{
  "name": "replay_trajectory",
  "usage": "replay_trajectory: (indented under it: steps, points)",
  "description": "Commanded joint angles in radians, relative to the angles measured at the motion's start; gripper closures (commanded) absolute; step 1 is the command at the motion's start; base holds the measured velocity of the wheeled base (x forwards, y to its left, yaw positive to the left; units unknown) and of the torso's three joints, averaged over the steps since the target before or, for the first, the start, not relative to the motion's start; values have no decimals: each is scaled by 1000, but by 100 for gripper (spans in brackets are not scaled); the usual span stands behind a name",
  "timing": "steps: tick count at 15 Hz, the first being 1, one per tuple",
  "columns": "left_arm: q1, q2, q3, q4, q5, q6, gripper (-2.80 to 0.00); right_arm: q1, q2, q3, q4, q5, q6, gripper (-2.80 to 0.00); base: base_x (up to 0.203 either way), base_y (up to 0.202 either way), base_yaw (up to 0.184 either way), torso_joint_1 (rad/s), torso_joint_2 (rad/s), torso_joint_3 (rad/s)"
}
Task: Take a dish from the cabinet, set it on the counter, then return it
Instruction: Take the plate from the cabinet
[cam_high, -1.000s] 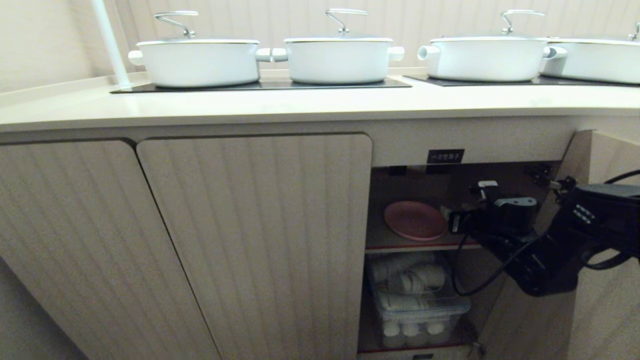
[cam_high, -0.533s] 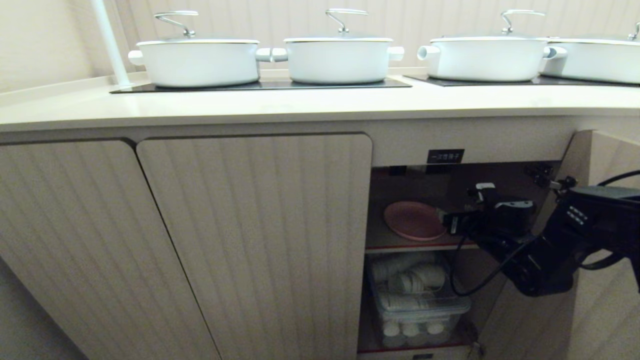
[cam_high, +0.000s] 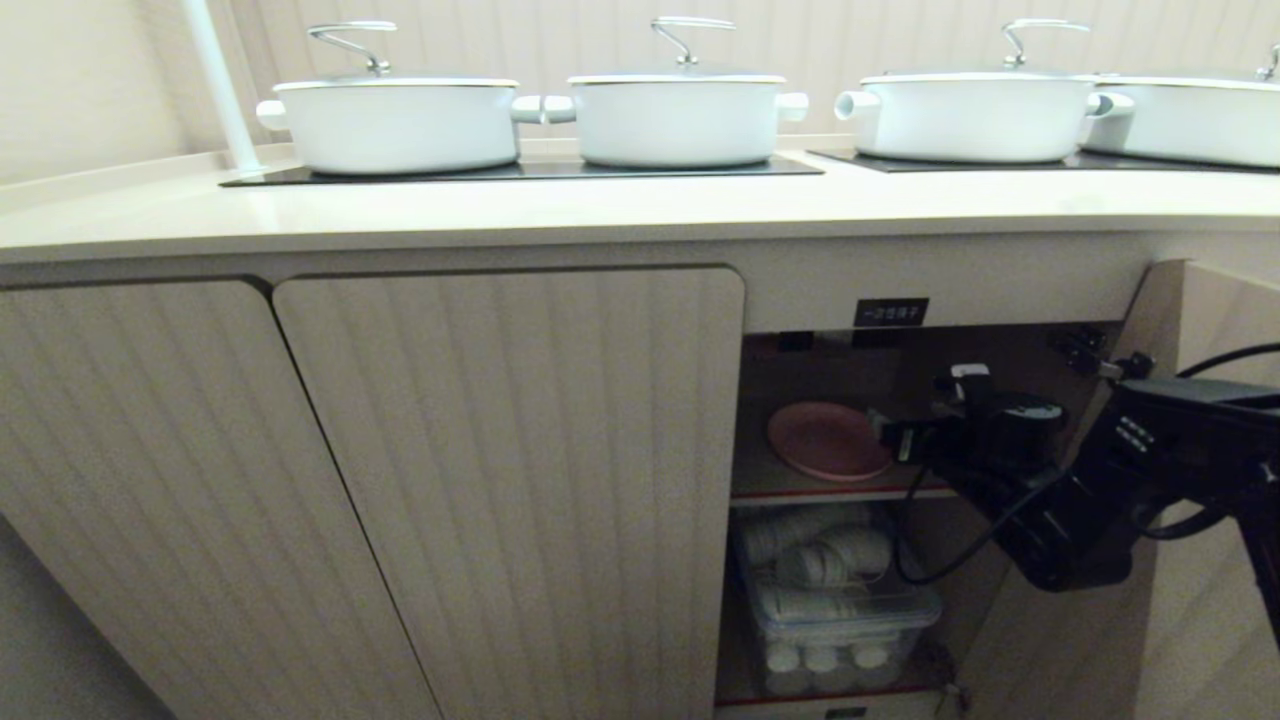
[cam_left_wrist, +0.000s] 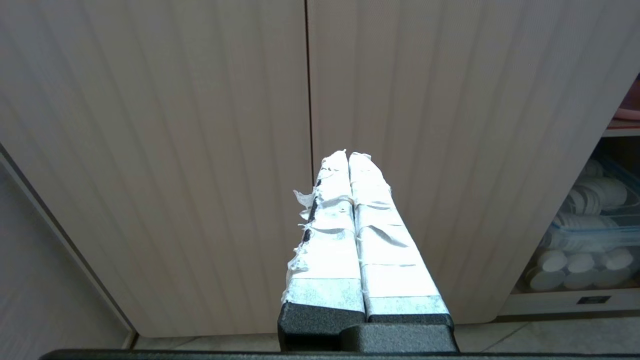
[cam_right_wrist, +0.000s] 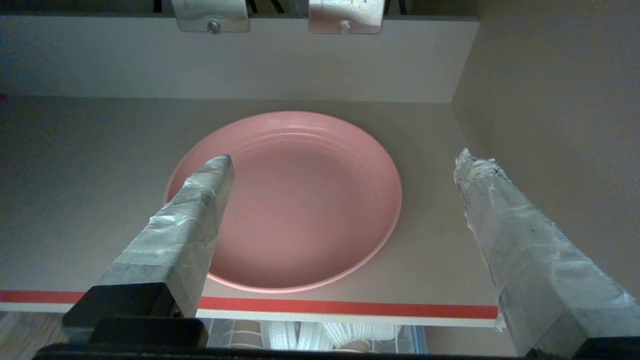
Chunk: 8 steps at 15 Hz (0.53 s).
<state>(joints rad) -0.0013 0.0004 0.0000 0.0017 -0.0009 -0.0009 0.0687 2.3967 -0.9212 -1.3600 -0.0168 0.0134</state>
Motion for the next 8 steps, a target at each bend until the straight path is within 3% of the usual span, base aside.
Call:
replay_trajectory:
  steps: [1, 8]
  points:
    - [1, 0, 0, 0, 0, 0, 0, -1, 7, -2, -7, 1, 0, -280, 0, 0, 0, 0, 0, 0]
    - [1, 0, 0, 0, 1, 0, 0, -5, 10, -35, -7, 0, 0, -280, 0, 0, 0, 0, 0, 0]
